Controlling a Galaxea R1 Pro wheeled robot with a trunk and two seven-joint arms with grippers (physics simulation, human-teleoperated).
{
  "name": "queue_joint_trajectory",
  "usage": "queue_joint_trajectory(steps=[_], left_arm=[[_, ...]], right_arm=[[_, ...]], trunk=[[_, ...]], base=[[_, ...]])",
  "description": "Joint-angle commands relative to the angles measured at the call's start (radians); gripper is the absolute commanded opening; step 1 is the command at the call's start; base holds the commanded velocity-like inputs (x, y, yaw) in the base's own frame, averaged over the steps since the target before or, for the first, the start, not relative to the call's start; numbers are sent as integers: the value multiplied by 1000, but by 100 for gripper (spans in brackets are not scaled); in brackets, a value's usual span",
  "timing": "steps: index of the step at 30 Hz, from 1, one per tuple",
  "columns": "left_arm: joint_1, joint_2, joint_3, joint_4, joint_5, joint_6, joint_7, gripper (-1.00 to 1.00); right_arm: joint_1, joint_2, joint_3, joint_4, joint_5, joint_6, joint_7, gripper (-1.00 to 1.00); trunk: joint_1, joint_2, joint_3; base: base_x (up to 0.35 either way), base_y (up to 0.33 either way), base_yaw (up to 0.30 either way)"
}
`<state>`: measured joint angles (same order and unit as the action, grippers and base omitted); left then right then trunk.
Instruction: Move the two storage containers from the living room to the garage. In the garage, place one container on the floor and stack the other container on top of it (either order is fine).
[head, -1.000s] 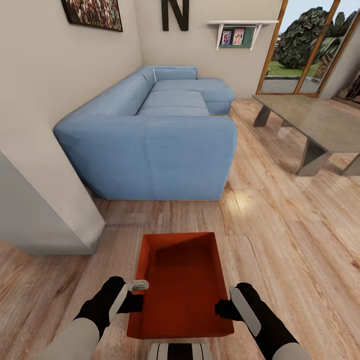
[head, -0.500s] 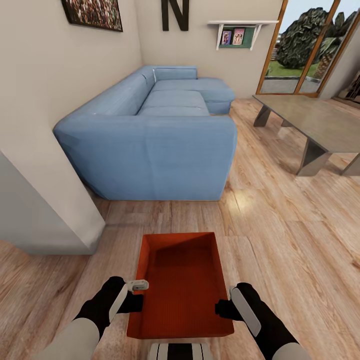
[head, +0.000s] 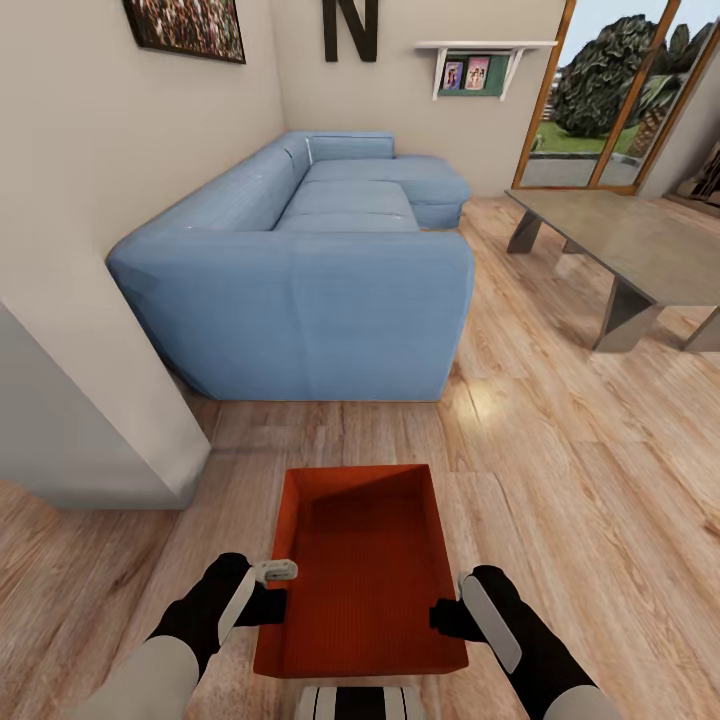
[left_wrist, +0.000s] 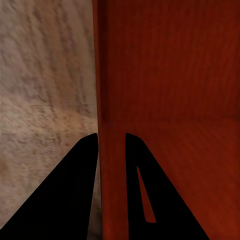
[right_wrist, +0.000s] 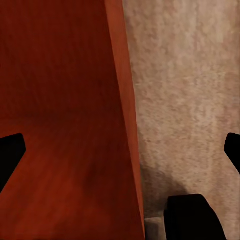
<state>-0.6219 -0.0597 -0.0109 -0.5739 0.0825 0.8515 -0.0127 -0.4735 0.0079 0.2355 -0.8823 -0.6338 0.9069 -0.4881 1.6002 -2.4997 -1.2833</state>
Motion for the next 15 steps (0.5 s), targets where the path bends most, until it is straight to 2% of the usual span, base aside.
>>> queue_joint_trajectory(steps=[1,15], left_arm=[[0,0,-1,-1,13,4,5,-100],[0,0,-1,-1,13,4,5,-100]], right_arm=[[0,0,2,-1,-10,1,-10,100],[0,-1,2,0,-10,1,-10,100]], trunk=[[0,0,-1],[0,0,-1]], base=[[0,0,0],[0,0,0]])
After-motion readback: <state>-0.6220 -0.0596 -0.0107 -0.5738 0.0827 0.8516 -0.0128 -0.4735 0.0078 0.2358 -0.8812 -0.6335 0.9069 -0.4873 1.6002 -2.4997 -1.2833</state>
